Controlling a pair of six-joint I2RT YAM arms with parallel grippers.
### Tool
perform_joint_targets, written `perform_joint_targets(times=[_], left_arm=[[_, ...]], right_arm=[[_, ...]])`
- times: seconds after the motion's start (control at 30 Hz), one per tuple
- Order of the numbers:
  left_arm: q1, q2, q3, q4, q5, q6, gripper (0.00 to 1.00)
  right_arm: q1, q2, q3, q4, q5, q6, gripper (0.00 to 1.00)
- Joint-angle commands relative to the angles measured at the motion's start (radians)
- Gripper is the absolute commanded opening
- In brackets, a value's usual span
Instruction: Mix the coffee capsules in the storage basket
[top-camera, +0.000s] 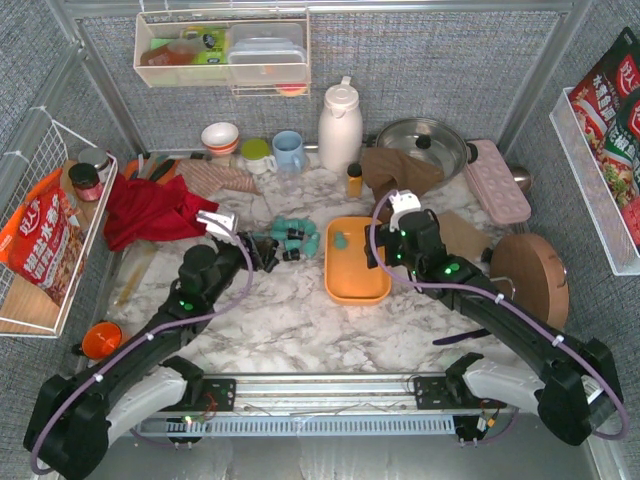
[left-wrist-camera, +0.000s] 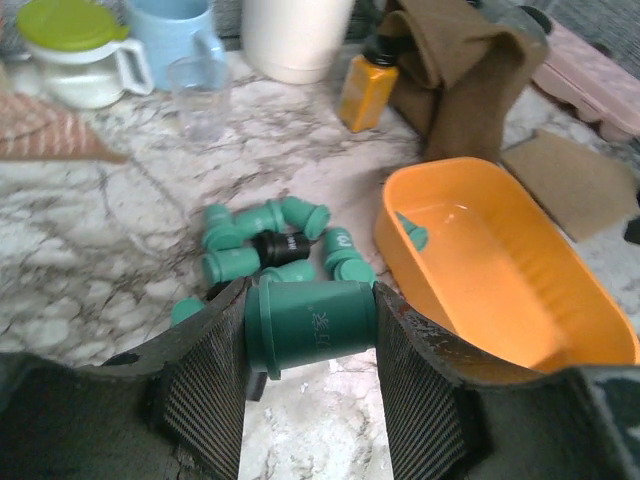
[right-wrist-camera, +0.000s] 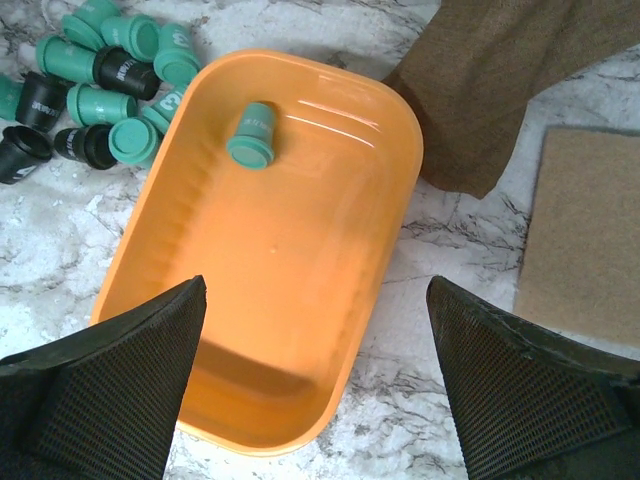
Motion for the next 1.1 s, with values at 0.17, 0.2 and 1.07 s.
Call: perform_joint_targets(times=[0.17, 0.2, 1.07], left_arm=[[-0.135, 0.015, -0.147, 0.464, 0.226, 0.259, 0.47], [-0.148, 0.023, -0.165, 0.495, 0.24, 0.287, 0.47], [-0.47, 0.37, -0.118, 0.708, 0.209, 0.737, 0.46]], right_arm=[[0.004, 0.022, 0.075, -0.075, -0.099, 0.015, 0.95], [0.005, 0.022, 0.085, -0.088, -0.12, 0.022, 0.95], [0.22, 0.023, 0.102, 0.013, -0.379, 0.253, 0.74]])
